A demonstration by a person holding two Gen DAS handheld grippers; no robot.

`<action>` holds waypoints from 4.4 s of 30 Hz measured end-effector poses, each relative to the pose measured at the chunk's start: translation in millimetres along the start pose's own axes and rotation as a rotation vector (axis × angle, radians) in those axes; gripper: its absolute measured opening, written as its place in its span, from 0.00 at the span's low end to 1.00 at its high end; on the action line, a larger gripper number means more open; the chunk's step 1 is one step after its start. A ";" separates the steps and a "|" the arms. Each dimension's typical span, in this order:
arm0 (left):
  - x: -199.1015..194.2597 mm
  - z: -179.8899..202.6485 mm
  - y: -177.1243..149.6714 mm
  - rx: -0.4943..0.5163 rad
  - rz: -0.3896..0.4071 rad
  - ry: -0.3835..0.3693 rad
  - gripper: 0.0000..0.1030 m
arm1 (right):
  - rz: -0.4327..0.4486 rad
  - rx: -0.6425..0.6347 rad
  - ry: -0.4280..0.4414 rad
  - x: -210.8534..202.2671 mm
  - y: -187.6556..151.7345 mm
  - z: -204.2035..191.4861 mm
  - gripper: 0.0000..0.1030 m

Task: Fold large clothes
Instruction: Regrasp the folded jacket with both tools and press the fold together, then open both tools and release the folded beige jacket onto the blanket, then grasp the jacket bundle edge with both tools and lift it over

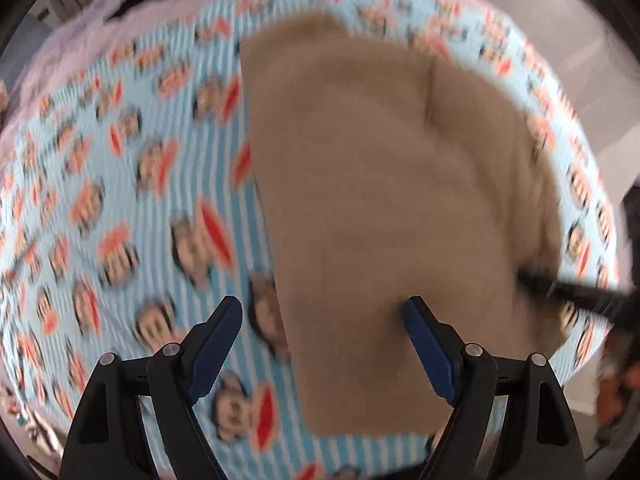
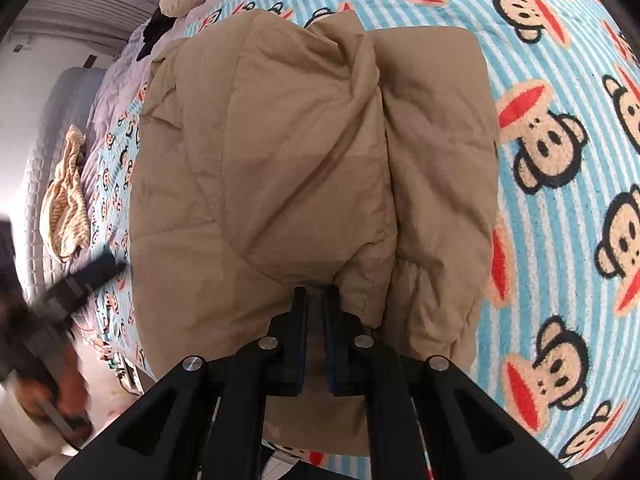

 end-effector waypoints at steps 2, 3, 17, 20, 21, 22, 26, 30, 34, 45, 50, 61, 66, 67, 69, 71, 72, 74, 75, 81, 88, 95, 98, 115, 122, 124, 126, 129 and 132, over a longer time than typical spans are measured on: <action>8.9 1.2 -13.9 -0.032 -0.031 -0.005 0.82 | -0.018 0.020 -0.010 2.1 -2.3 -2.1 0.07; 8.8 0.3 -15.1 -0.040 -0.038 -0.014 0.82 | -0.029 0.029 -0.013 2.3 -2.7 -2.6 0.08; -33.2 -15.7 -3.9 0.004 0.088 -0.077 0.82 | 0.055 0.115 -0.092 -47.1 -18.3 -13.0 0.16; -34.7 -19.9 -7.9 0.000 0.096 -0.087 0.82 | 0.061 0.123 -0.116 -49.1 -23.0 -16.2 0.20; -34.7 -21.7 -9.6 -0.001 0.100 -0.091 0.82 | 0.063 0.126 -0.119 -48.9 -24.2 -17.6 0.20; -34.7 -22.8 -11.7 0.000 0.103 -0.094 0.82 | 0.068 0.129 -0.123 -48.1 -26.6 -20.9 0.21; -31.7 -29.3 -21.7 -0.010 0.103 -0.138 0.82 | 0.092 0.124 -0.135 -44.9 -35.5 -29.0 0.21; -34.2 -38.9 -35.7 0.012 0.143 -0.132 1.00 | 0.129 0.128 -0.147 -42.8 -43.3 -34.3 0.21; -43.2 -52.6 -48.1 0.004 0.158 -0.126 1.00 | 0.143 0.146 -0.150 -39.2 -56.2 -39.4 0.21; -32.0 -63.4 -40.8 -0.028 0.114 -0.062 1.00 | 0.234 0.157 -0.173 -60.6 -46.9 -33.1 0.65; -26.9 -50.8 -23.6 -0.057 0.092 -0.055 1.00 | 0.207 0.139 -0.180 -68.8 -22.7 -17.2 0.80; -17.5 -34.4 7.3 -0.078 0.065 -0.007 1.00 | 0.169 0.096 -0.140 -65.1 18.5 14.0 1.00; -8.7 -29.5 16.0 -0.074 0.045 0.011 1.00 | 0.142 0.115 -0.140 -55.7 26.6 30.3 1.00; -6.4 -28.6 17.5 -0.070 0.040 0.016 1.00 | 0.135 0.118 -0.140 -54.2 27.7 32.6 1.00; -1.7 -27.9 21.5 -0.062 0.034 0.010 1.00 | 0.087 0.134 -0.146 -47.8 29.7 41.8 1.00; 0.5 -32.5 25.8 -0.062 0.044 -0.023 1.00 | 0.048 0.160 -0.144 -42.4 30.4 51.5 1.00; 1.8 -37.5 28.3 -0.070 0.054 -0.050 1.00 | 0.037 0.171 -0.132 -40.9 31.6 55.8 1.00; 8.0 -52.4 32.2 -0.114 0.063 -0.120 1.00 | 0.026 0.191 -0.084 -39.5 35.1 63.7 1.00; 13.7 -60.7 33.8 -0.147 0.056 -0.171 1.00 | 0.025 0.197 -0.052 -39.4 38.0 66.5 1.00; 50.3 -93.5 38.9 -0.312 0.037 -0.562 1.00 | -0.019 0.149 0.137 -32.0 56.6 63.0 1.00; 86.7 -72.0 56.4 -0.264 0.021 -0.674 1.00 | -0.097 0.019 0.136 7.3 80.6 49.0 1.00; 113.7 -66.2 61.1 -0.321 -0.036 -0.748 1.00 | -0.169 0.090 0.281 46.5 90.3 56.9 1.00; 107.5 -57.9 64.7 -0.314 -0.026 -0.732 1.00 | -0.166 0.143 0.332 49.7 90.3 57.9 0.99; 13.6 -131.7 69.2 -0.265 0.193 -0.726 0.79 | -0.043 0.055 0.481 14.7 73.7 -67.5 0.47; 10.9 -246.4 63.9 -0.283 0.210 -0.613 0.79 | -0.037 0.014 0.507 85.8 68.2 -181.5 0.47; 17.0 -288.1 59.7 -0.304 0.212 -0.557 0.79 | -0.052 0.021 0.512 109.7 68.4 -202.7 0.47; 36.7 -315.7 54.9 -0.342 0.192 -0.502 0.79 | -0.073 0.021 0.477 145.6 70.4 -228.1 0.47; 62.6 -344.3 44.1 -0.415 0.128 -0.440 0.82 | -0.113 0.049 0.366 186.8 70.3 -243.6 0.49; 44.4 -348.4 36.2 -0.400 0.168 -0.384 0.82 | -0.106 0.069 0.285 182.3 69.5 -248.5 0.54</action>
Point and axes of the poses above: each gripper's, at about its wrist camera, not at the fingertips, and x roughly the way its jaws point, z to its right, y to its top, the point moved 3 cm from there along x, roughly the way its jaws point, and after that the axes turned 8 degrees about x, right-handed, at the moved point
